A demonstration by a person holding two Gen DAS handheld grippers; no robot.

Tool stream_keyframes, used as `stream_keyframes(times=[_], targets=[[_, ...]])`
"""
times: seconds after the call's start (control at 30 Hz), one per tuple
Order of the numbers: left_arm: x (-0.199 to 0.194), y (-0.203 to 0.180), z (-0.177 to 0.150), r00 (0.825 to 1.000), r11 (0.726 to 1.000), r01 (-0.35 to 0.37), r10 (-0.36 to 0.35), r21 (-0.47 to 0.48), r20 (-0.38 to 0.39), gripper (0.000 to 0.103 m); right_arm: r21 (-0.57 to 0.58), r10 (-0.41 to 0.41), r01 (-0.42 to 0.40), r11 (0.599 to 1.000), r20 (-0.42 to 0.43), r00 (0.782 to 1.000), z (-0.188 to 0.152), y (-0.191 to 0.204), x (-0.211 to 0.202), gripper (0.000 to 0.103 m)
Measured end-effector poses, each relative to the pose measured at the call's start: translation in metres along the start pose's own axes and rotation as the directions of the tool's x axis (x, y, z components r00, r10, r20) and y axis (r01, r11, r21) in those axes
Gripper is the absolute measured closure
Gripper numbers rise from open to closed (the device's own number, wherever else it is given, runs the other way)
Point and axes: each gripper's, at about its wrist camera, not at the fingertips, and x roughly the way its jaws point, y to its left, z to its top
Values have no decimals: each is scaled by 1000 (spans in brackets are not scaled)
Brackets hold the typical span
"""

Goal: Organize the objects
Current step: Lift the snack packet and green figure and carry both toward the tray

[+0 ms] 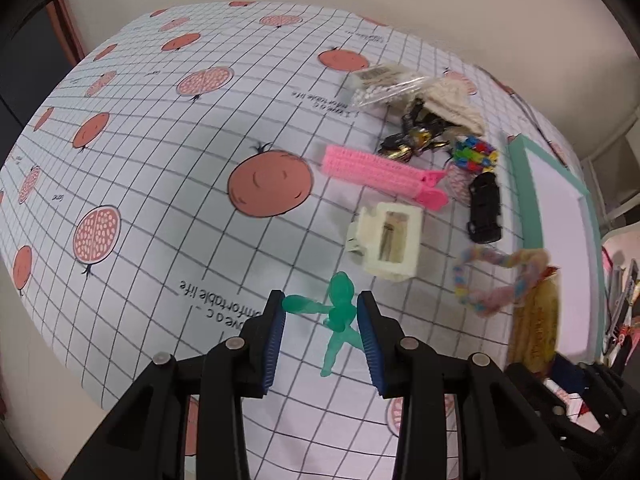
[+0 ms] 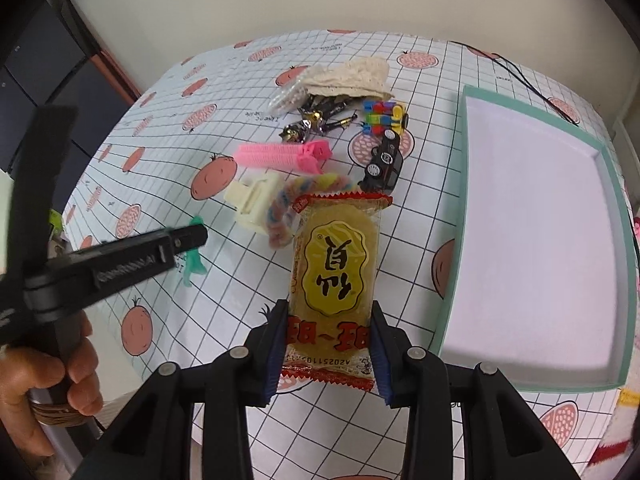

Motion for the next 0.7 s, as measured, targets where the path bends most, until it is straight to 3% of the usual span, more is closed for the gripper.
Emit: stream_keyframes(times=[0.2, 0.3, 0.5, 0.7], targets=[[-5, -14, 0, 997, 995, 73, -74, 64, 16, 65, -14, -17, 17, 1000, -49, 999, -5, 1, 11, 63], [-2, -17, 0, 999, 996, 32, -32, 87, 3, 64, -17, -18, 18, 1000, -55, 998, -6, 1, 13, 63], [10, -9, -1, 998, 998, 13, -9, 68, -56, 64, -66, -5, 8, 998, 40, 999, 0, 13, -4, 63], [4, -10, -1, 990, 990, 136, -134, 44, -46, 64, -103, -29, 29, 994, 5, 1000, -1, 17, 4, 63]])
